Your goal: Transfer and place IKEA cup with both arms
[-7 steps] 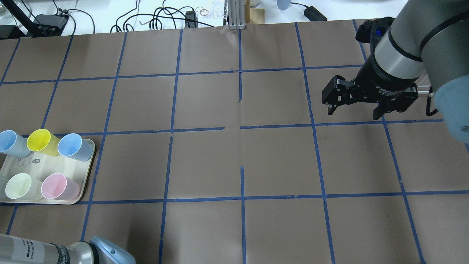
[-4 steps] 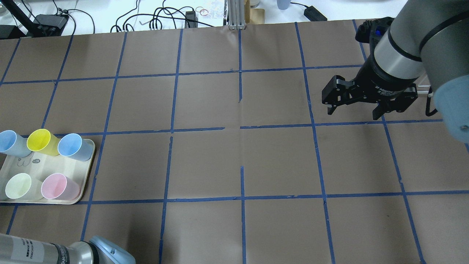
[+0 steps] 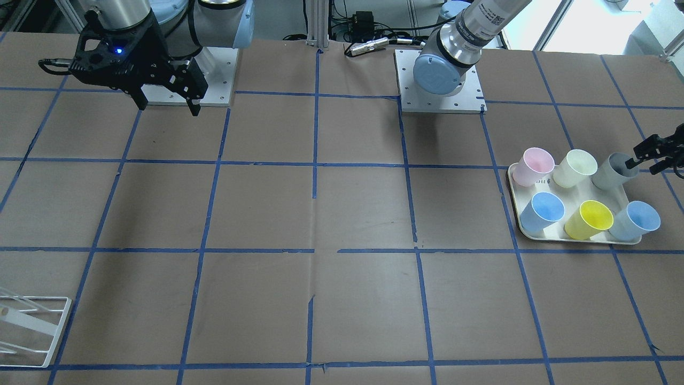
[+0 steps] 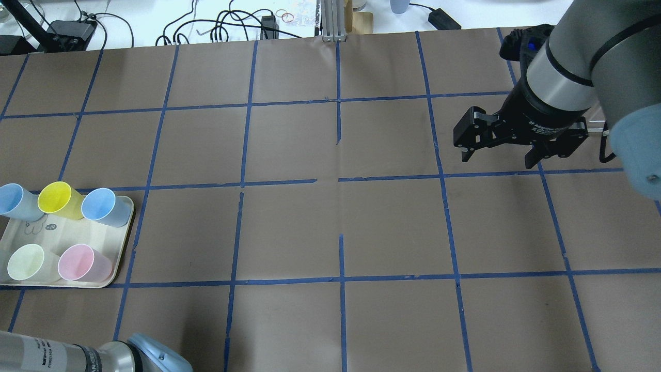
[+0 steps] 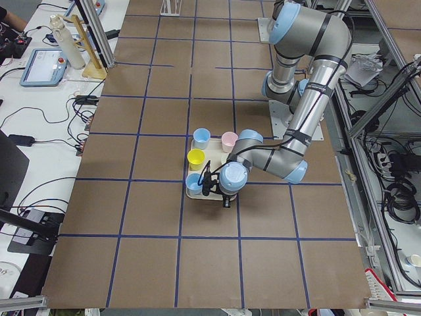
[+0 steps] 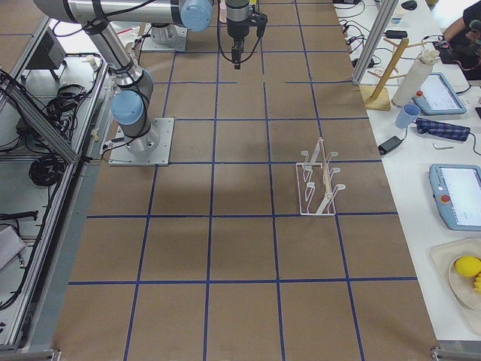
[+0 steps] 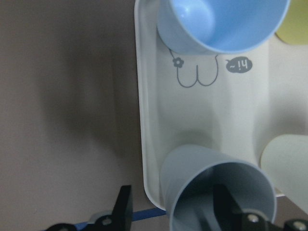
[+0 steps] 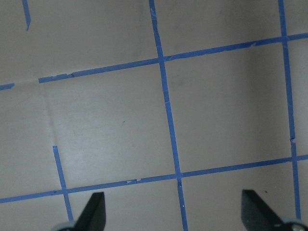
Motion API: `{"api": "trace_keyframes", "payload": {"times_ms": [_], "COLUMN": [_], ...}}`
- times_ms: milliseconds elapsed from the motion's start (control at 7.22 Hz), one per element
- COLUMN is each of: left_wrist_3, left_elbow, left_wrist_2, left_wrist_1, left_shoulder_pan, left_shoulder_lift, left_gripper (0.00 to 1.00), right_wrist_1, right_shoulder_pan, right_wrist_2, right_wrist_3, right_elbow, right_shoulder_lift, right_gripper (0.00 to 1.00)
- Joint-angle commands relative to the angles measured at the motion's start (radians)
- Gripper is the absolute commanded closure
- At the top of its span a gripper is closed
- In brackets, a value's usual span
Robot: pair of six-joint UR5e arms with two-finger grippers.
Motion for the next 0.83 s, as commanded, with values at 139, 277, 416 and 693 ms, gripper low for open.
{"api": "trace_keyframes", "payload": {"times_ms": [139,277,416,693], "left_wrist_3": [-0.241,-0.394,-0.522,-0.828], "left_elbow": [0.113,0.113,0.116,0.114], "left_wrist_2": [-0.008,-0.002,0.013,0.109], "left_wrist_1": [-0.236,-0.242,-0.242,-0.249], "left_shoulder_pan": [-0.200,-0.318,-0.441,-0.709], "left_shoulder_lift": [0.139,0.189,0.237,0.315], "left_gripper": [0.04,0.02,0.00,0.00], "right_wrist_1": [0.000,-0.001,0.000,-0.001], "right_shoulder_pan": [0.000,-0.002,0.000,-0.002], "right_wrist_2": [-0.003,-0.003,-0.003,-0.002], "right_wrist_3": [0.002,0.002,0.002,0.002], "right_elbow": [0.000,0.000,0.000,0.000], "right_shoulder_lift": [0.002,0.002,0.001,0.002], "right_gripper": [0.00,0.00,0.00,0.00]}}
